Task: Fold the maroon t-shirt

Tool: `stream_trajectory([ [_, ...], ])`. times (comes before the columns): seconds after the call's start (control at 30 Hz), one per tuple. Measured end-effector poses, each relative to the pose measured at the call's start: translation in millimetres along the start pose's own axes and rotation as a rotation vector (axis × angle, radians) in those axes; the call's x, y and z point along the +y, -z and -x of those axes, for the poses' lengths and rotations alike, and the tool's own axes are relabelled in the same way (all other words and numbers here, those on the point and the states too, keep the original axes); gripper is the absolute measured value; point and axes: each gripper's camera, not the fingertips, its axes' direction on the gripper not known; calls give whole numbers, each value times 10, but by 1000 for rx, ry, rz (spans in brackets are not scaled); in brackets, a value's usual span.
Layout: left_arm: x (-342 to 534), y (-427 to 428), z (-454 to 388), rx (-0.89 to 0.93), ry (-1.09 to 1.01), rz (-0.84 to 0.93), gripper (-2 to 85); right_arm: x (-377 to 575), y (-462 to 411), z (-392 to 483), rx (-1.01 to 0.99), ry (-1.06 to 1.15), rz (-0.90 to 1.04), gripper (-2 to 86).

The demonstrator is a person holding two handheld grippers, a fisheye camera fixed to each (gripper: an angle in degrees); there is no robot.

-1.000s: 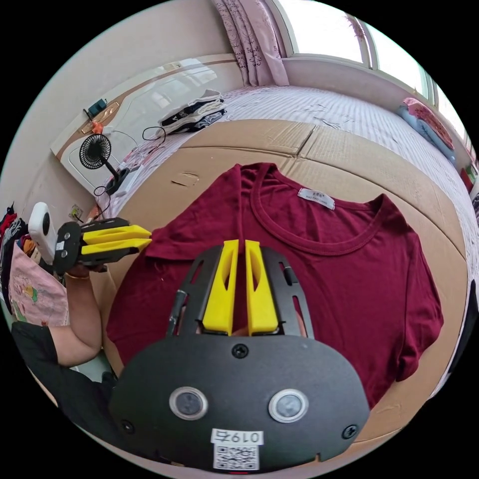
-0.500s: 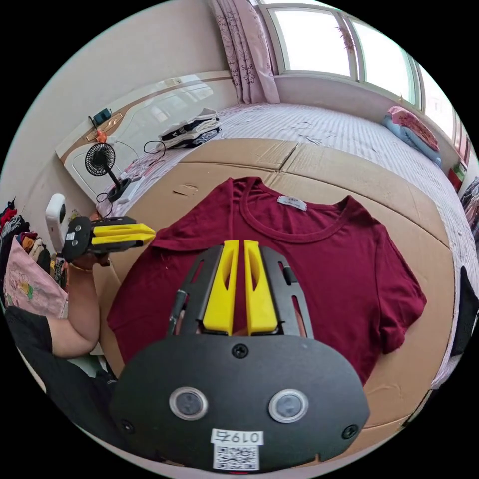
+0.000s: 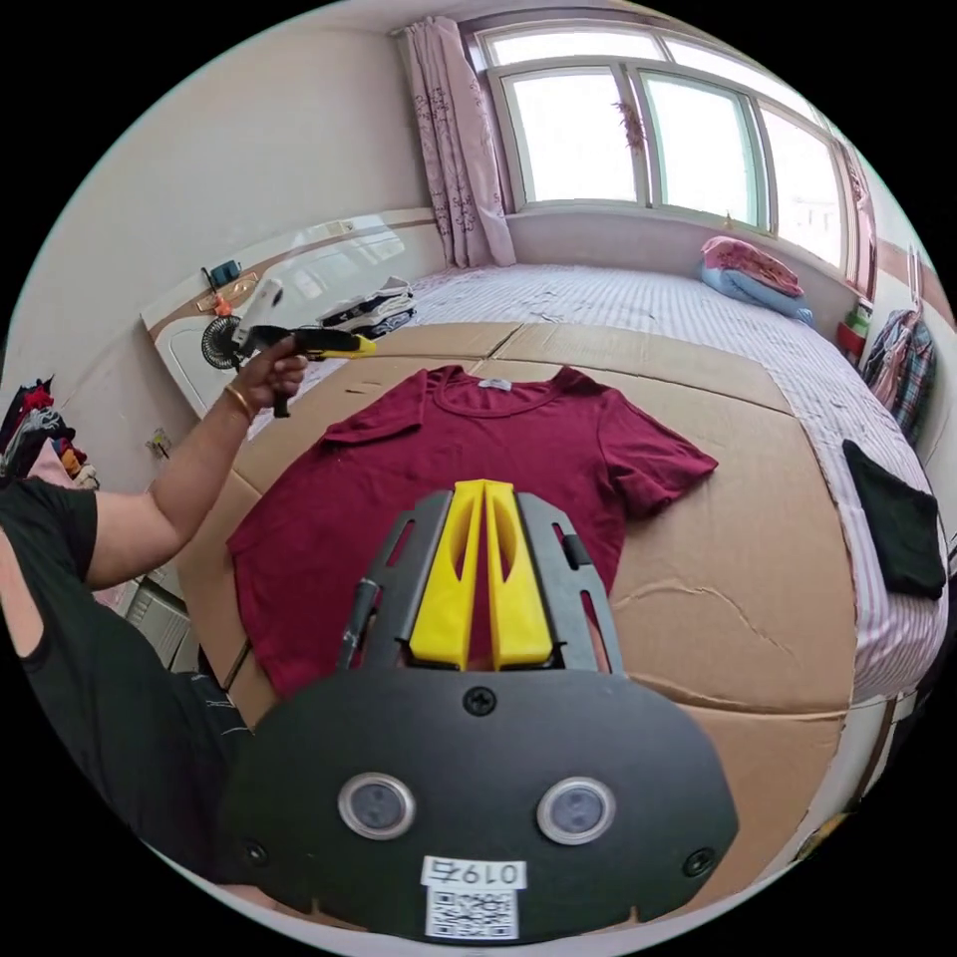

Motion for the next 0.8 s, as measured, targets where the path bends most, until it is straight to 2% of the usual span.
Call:
stream_trajectory([
  [0.1, -378, -354, 214, -113, 80, 71, 62, 154, 131, -96, -32, 2, -26, -6],
  [0.2, -619, -618, 376, 22, 152, 113, 62, 310, 241, -180, -7, 20, -29, -7],
  [0.3, -791, -816, 381, -19, 167, 148, 64, 432, 346, -310, -7, 18, -32, -7],
  [0.63, -1203, -1239, 4, -99, 111, 232, 36, 598, 615, -671, -39, 2, -51, -7],
  [0.8, -1371, -1363, -315, -170, 62, 237, 22, 569, 753, -734, 15, 46, -37, -8],
])
